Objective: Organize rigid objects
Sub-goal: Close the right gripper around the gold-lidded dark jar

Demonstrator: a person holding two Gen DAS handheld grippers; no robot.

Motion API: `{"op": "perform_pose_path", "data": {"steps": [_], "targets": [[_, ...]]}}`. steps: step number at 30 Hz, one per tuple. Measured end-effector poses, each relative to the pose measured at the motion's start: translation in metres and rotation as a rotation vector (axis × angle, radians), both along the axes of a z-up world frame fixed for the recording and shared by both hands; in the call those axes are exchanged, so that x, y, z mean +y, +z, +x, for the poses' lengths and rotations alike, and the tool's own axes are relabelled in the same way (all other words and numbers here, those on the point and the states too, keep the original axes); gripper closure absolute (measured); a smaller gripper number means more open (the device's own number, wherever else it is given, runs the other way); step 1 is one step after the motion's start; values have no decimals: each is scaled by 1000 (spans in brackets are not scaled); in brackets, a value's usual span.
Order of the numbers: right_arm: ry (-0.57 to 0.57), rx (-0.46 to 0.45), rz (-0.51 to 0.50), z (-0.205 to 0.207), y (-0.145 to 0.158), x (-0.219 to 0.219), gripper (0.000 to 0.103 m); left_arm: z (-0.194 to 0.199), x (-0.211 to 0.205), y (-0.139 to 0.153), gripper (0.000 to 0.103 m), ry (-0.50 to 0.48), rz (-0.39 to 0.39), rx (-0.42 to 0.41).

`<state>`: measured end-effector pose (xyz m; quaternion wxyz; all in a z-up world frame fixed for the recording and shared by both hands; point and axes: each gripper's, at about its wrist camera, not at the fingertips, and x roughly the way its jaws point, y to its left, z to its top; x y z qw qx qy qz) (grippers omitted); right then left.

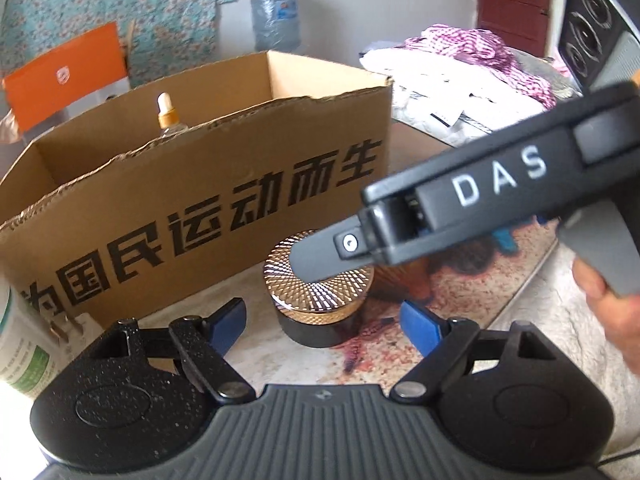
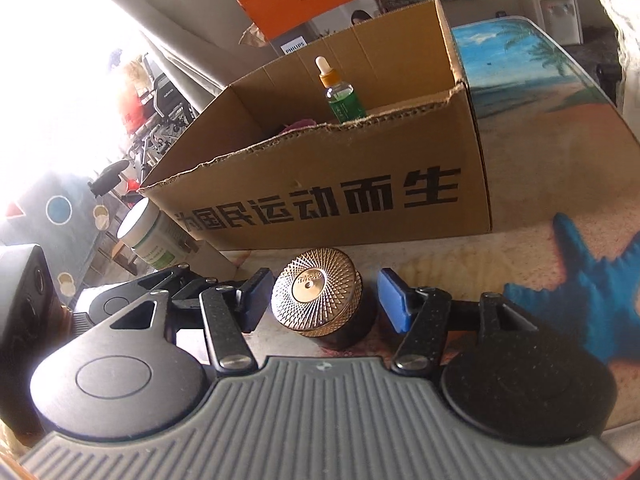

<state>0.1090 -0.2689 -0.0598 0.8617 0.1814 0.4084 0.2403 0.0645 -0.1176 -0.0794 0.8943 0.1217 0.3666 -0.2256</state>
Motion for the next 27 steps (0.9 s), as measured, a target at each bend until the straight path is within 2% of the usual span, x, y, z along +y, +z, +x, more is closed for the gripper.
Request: {"op": "perform_pose_path", "data": {"steps": [2,7,14,27], "targets": [[-5,13,9,1,-2,2,42,4,4,1,28,11,-10,15],[1,45,42,3,-6,7,41,10,4,-1,35,27,-12,36],[-11,68,35,6,-12,10,41,13,2,-3,46,31,-9,46],[-22,87,44,9,-17,8,43,17,-1,-6,46,43,-12,57]]}}
